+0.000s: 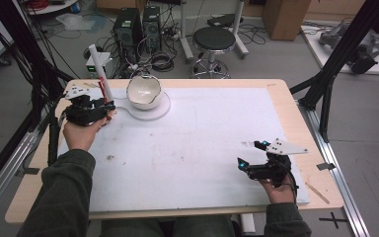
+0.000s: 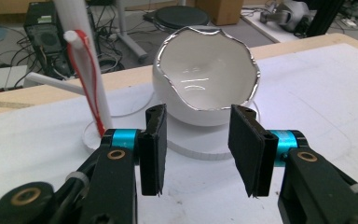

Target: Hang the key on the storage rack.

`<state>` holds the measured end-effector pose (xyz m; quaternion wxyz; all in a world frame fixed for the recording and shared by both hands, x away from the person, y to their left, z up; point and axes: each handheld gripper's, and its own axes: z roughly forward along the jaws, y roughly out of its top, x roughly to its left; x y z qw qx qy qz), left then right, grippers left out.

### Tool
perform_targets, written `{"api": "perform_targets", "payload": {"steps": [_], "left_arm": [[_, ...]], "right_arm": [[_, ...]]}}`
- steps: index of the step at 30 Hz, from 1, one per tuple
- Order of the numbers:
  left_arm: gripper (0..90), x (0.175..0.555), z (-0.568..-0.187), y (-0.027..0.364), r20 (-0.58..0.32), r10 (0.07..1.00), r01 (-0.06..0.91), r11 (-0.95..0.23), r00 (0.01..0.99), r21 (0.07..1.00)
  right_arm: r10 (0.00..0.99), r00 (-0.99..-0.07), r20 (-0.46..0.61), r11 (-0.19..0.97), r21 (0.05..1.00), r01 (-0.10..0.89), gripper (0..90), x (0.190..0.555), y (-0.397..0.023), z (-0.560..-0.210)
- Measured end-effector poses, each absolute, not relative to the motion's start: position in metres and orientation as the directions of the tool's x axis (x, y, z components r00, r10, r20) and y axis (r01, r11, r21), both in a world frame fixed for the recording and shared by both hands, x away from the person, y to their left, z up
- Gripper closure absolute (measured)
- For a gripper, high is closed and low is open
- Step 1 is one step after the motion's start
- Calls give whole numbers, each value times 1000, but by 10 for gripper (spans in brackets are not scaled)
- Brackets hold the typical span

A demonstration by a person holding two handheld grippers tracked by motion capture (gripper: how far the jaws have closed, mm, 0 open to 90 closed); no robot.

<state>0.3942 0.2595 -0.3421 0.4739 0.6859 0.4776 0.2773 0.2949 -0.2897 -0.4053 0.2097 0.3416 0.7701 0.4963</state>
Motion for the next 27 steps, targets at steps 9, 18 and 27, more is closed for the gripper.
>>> {"api": "perform_targets", "payload": {"steps": [9, 18, 27], "left_arm": [[537, 387, -343, 257, -82, 909, 382, -89, 409, 920], [512, 377, -345, 255, -80, 897, 368, -96, 435, 925], [491, 365, -347, 250, -69, 882, 357, -116, 465, 927]], "right_arm": [[735, -678, 18, 273, 907, 320, 91, 294, -290, -405], [734, -679, 16, 273, 908, 317, 91, 294, -289, -405], [734, -679, 17, 273, 908, 317, 91, 294, -289, -404]]}}
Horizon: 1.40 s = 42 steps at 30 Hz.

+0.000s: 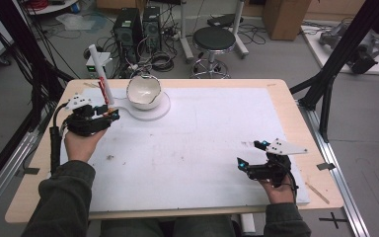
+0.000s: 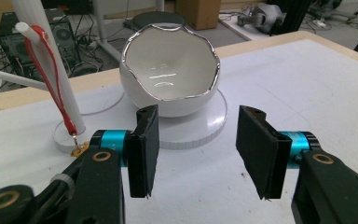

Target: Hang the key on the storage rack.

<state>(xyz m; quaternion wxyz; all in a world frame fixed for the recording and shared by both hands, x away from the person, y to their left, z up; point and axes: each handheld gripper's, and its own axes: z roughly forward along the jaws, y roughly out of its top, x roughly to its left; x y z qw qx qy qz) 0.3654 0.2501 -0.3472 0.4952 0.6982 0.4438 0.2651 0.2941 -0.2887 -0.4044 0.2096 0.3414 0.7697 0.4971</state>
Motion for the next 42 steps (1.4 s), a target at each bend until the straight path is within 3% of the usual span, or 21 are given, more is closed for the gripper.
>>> {"api": "perform_targets", "payload": {"steps": [42], "left_arm": [[368, 319, -360, 237, -48, 842, 329, -157, 538, 931]], "right_arm": [[743, -669, 35, 250, 912, 326, 91, 294, -292, -404]]}}
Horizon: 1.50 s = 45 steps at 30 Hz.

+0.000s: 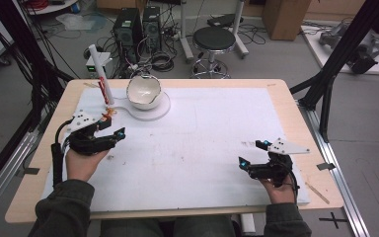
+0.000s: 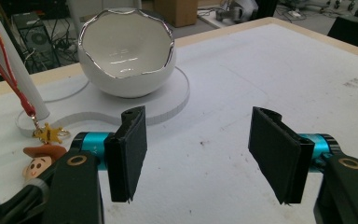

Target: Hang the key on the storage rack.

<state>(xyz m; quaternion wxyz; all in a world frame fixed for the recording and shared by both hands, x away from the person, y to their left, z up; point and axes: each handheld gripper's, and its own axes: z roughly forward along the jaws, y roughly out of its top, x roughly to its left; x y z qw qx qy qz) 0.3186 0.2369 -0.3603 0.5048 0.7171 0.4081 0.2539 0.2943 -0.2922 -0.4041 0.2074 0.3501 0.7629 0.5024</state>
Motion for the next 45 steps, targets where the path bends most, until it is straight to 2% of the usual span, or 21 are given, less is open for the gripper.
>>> {"api": "perform_targets", "payload": {"steps": [45], "left_arm": [[315, 273, -382, 244, -35, 817, 334, -196, 576, 922]], "right_arm": [[745, -667, 26, 261, 909, 326, 91, 295, -291, -405]]}}
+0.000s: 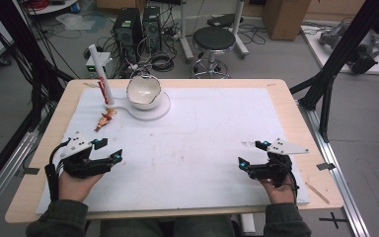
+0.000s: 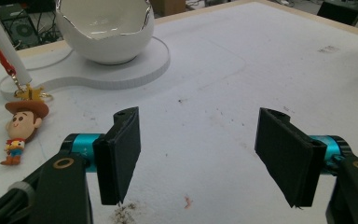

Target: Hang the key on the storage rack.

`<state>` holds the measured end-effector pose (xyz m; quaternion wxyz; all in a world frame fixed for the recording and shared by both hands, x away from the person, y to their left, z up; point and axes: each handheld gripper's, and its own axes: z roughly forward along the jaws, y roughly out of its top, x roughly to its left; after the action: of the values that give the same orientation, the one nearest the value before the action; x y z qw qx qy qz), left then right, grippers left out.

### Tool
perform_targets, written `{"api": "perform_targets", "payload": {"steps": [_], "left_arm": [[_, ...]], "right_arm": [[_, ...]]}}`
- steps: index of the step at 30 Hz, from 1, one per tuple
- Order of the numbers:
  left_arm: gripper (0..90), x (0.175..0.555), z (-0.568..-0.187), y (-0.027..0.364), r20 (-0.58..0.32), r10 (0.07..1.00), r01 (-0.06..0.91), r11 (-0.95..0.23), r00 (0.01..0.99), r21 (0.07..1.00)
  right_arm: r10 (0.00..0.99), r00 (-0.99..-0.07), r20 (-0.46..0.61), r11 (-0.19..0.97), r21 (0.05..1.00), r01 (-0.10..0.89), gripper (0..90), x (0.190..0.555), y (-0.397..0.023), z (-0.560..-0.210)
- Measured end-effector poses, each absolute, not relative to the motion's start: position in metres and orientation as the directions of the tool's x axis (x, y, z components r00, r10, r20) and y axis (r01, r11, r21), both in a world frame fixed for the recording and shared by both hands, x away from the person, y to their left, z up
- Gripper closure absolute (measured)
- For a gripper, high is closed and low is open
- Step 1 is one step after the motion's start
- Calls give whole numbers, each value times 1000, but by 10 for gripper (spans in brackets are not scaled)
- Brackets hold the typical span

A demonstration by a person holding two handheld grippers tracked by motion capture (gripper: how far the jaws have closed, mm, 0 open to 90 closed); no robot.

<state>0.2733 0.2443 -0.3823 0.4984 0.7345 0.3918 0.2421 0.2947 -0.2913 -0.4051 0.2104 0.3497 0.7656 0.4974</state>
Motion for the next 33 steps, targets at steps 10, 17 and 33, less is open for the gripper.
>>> {"api": "perform_targets", "payload": {"steps": [10, 17, 33], "left_arm": [[311, 266, -383, 247, -23, 819, 331, -206, 573, 921], [307, 259, -385, 251, -25, 821, 330, -201, 570, 922], [303, 250, -387, 258, -24, 824, 325, -196, 566, 925]], "right_arm": [[746, -666, 32, 262, 905, 336, 91, 294, -291, -405], [744, -668, 26, 265, 906, 331, 91, 295, -290, -406], [743, -669, 20, 273, 904, 330, 91, 296, -290, -406]]}}
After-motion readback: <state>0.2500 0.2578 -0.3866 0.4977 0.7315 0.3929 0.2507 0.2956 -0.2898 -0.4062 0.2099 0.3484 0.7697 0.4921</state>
